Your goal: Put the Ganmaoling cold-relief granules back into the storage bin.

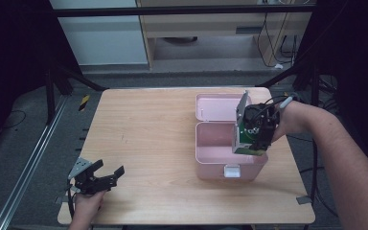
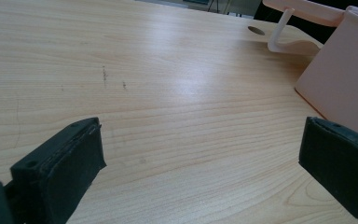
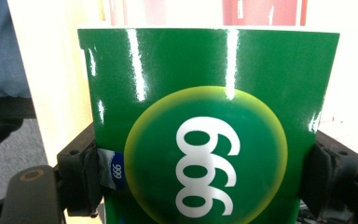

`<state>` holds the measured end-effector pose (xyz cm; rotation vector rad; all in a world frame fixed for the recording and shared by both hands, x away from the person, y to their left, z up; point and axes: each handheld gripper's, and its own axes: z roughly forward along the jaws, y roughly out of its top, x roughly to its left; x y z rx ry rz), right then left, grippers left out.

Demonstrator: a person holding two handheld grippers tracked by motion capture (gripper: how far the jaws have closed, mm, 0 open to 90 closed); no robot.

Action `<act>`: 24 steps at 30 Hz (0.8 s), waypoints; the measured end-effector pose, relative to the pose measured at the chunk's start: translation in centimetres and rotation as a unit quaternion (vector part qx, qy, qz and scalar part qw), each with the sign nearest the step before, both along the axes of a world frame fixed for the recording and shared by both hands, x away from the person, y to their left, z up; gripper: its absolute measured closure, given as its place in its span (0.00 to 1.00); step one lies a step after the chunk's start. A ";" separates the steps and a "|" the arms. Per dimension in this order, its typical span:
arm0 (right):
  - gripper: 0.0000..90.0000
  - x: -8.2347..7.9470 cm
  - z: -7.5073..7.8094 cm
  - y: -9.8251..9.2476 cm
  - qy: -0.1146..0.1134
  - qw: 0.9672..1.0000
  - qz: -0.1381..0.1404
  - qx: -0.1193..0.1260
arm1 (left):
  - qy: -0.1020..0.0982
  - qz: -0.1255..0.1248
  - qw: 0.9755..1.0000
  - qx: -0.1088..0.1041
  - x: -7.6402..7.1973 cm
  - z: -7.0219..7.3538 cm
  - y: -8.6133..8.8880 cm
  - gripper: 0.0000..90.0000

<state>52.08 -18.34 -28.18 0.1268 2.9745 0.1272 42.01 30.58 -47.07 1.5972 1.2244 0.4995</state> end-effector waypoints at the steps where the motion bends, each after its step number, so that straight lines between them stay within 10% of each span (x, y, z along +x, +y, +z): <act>1: 0.20 0.2 -0.3 0.1 0.002 1.000 0.005 -0.002 | 0.000 0.000 1.000 0.000 0.0 0.0 0.0 0.00; 24: 0.20 1.6 -5.3 0.9 0.018 0.999 0.032 -0.031 | 0.000 -0.002 1.000 -0.002 0.0 0.0 0.0 0.00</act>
